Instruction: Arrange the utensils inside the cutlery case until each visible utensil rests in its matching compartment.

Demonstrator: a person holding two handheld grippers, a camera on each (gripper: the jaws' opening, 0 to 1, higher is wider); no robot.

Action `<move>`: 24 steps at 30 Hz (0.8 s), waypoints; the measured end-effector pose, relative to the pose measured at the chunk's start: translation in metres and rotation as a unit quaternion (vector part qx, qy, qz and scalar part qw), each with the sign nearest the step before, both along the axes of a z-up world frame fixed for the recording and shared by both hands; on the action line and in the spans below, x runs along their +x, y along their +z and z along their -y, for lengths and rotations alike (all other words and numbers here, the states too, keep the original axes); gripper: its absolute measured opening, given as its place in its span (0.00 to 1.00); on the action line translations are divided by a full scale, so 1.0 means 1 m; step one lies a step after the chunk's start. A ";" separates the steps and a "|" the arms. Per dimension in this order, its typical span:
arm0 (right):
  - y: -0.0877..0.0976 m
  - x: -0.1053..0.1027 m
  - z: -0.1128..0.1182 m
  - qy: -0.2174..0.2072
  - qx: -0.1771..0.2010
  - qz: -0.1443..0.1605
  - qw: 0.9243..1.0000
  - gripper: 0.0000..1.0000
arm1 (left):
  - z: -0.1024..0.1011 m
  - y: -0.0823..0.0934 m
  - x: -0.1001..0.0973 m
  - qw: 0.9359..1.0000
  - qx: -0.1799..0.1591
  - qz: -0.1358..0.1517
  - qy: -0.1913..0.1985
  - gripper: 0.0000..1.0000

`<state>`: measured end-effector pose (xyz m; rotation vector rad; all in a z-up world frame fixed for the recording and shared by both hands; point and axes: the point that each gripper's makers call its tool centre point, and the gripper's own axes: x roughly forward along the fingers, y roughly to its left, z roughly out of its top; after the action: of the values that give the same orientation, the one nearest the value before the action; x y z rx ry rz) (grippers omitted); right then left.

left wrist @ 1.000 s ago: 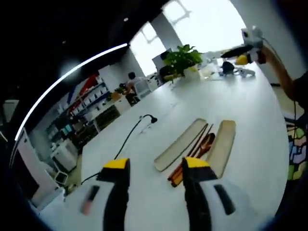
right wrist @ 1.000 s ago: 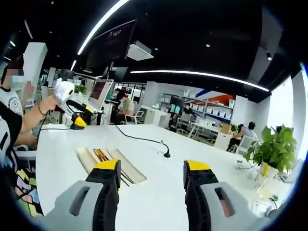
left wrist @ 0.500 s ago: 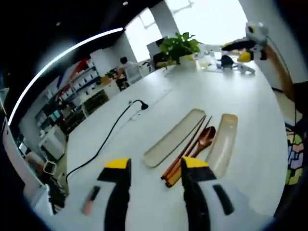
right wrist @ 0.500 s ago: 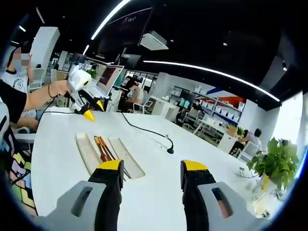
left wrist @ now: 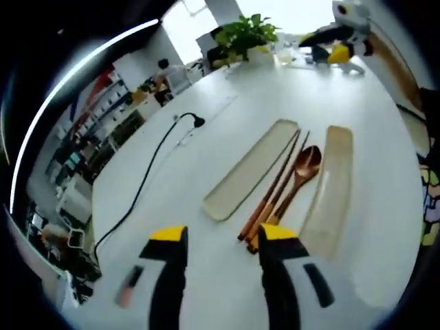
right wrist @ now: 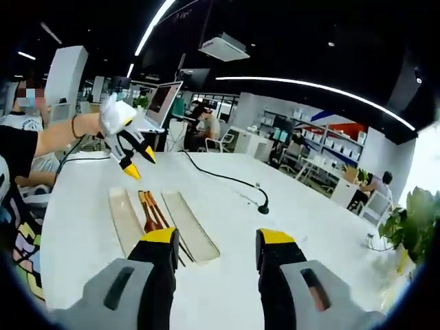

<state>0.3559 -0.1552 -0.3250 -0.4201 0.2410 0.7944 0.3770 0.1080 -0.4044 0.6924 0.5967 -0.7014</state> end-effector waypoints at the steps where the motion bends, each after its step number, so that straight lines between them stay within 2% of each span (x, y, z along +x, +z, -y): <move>1: -0.002 0.001 -0.002 0.002 -0.005 -0.002 1.000 0.42 | 0.000 0.000 0.001 1.000 0.000 0.002 0.000 0.43; 4: -0.011 0.003 -0.008 0.010 -0.030 -0.012 0.999 0.41 | 0.000 -0.001 0.007 1.000 0.005 0.005 0.003 0.40; 9: -0.021 0.003 -0.013 0.009 -0.057 -0.023 0.998 0.39 | 0.004 -0.011 0.010 1.000 0.019 -0.012 -0.001 0.39; 11: -0.024 0.003 -0.012 0.011 -0.084 -0.013 0.996 0.37 | 0.005 -0.013 0.010 1.000 0.022 -0.017 -0.004 0.39; 15: -0.027 0.000 -0.017 0.022 -0.126 0.000 0.992 0.39 | 0.011 -0.017 0.009 0.999 0.024 -0.030 -0.013 0.39; 17: -0.032 -0.003 -0.019 0.028 -0.152 -0.003 0.988 0.36 | 0.012 -0.019 0.011 0.999 0.029 -0.030 -0.013 0.38; 21: -0.038 -0.004 -0.028 0.037 -0.160 -0.012 0.986 0.34 | 0.011 -0.024 0.014 0.998 0.047 -0.033 -0.013 0.34; 24: -0.048 -0.006 -0.036 0.059 -0.187 -0.026 0.980 0.33 | 0.011 -0.025 0.016 0.998 0.050 -0.036 -0.013 0.34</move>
<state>0.3503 -0.1196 -0.3727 -0.7744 0.4211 0.8789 0.3928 0.0972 -0.4298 0.7719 0.6937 -0.7253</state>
